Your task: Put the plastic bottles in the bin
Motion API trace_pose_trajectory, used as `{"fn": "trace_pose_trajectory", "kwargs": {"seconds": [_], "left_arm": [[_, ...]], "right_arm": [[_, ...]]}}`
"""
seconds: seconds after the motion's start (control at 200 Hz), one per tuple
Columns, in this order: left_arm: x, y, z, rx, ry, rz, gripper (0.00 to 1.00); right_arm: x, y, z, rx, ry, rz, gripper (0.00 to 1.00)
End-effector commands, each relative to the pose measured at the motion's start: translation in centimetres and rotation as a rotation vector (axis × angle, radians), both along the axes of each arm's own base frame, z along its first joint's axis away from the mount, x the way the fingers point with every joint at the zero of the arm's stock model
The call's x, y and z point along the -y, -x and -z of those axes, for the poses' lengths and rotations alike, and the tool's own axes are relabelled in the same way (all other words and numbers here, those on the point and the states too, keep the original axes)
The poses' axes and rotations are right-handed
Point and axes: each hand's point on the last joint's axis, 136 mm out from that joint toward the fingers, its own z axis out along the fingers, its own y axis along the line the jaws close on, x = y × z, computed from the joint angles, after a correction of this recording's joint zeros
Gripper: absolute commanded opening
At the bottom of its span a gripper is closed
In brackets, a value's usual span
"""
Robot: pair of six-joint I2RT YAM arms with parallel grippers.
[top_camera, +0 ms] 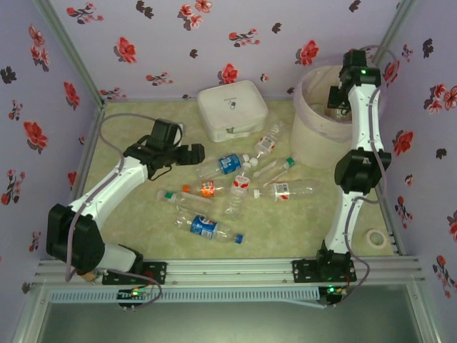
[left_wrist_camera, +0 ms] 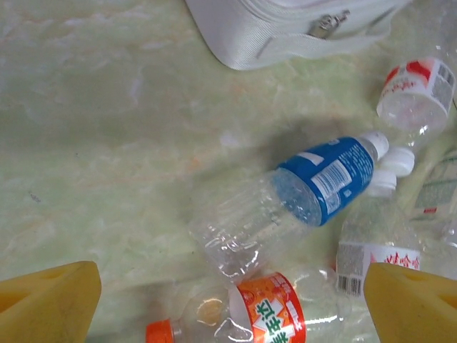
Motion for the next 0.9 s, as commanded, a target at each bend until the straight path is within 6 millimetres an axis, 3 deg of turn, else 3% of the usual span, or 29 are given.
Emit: {"fn": "trace_pose_trajectory", "kwargs": {"seconds": [0.0, 0.11, 0.17, 0.265, 0.375, 0.64, 0.895], "left_arm": [[1.1, 0.2, -0.4, 0.022, -0.075, 0.098, 0.94], [2.4, 0.1, 0.2, 0.012, -0.115, 0.165, 0.94], [2.9, -0.1, 0.7, 0.001, -0.13, 0.19, 0.94], [3.6, -0.3, 1.3, -0.005, -0.154, 0.244, 0.95], [4.4, -0.5, 1.6, 0.007, -0.177, 0.316, 0.95], [5.3, -1.1, 2.6, 0.009, -0.221, 0.411, 0.97], [6.5, -2.0, 4.3, -0.001, -0.262, 0.521, 0.98]], "right_arm": [[-0.1, 0.5, 2.6, -0.073, -0.046, 0.014, 0.08], [-0.1, 0.5, 5.0, -0.103, -0.07, 0.022, 0.21], [-0.2, 0.6, 6.1, -0.119, -0.093, 0.025, 0.34], [-0.2, 1.0, 7.7, -0.15, -0.1, 0.031, 0.41], [-0.1, 1.4, 8.2, -0.159, -0.101, 0.036, 0.52], [0.5, 1.9, 4.4, -0.102, -0.08, 0.037, 0.87], [0.2, 3.2, -1.9, 0.021, -0.08, 0.032, 0.99]]}}
